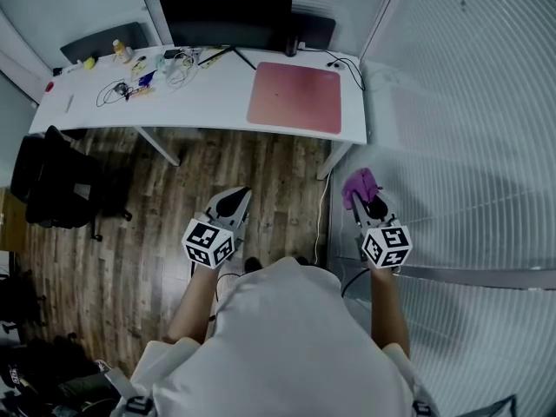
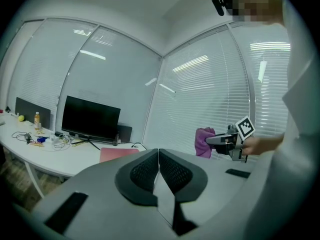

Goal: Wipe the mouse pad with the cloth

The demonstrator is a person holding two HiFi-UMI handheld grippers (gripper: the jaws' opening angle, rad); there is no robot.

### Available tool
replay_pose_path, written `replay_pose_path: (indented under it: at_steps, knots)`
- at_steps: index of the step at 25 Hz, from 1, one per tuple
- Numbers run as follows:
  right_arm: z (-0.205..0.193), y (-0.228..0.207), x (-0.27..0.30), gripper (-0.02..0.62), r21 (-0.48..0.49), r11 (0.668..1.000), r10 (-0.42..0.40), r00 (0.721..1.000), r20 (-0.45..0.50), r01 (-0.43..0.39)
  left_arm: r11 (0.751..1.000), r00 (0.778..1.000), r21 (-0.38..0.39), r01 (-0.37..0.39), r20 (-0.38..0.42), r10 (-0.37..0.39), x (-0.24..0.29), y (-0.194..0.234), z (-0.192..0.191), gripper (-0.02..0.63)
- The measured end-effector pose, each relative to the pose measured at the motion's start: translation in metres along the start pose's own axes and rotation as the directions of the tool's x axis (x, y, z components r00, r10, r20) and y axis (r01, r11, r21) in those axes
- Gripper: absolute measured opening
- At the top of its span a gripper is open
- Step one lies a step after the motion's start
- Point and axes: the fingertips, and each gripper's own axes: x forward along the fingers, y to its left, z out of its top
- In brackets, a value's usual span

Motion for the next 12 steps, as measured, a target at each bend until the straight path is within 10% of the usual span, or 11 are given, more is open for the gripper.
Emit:
replay_pose_path:
  at_steps: [12]
  knots:
    - [-0.006, 0.043, 0.007, 0.138, 0.028, 0.997, -0.078, 0.997, -0.005, 0.078, 0.998, 0.998, 0.008, 0.060, -0.027, -0.060, -0.034, 0.041, -0.007, 0.018]
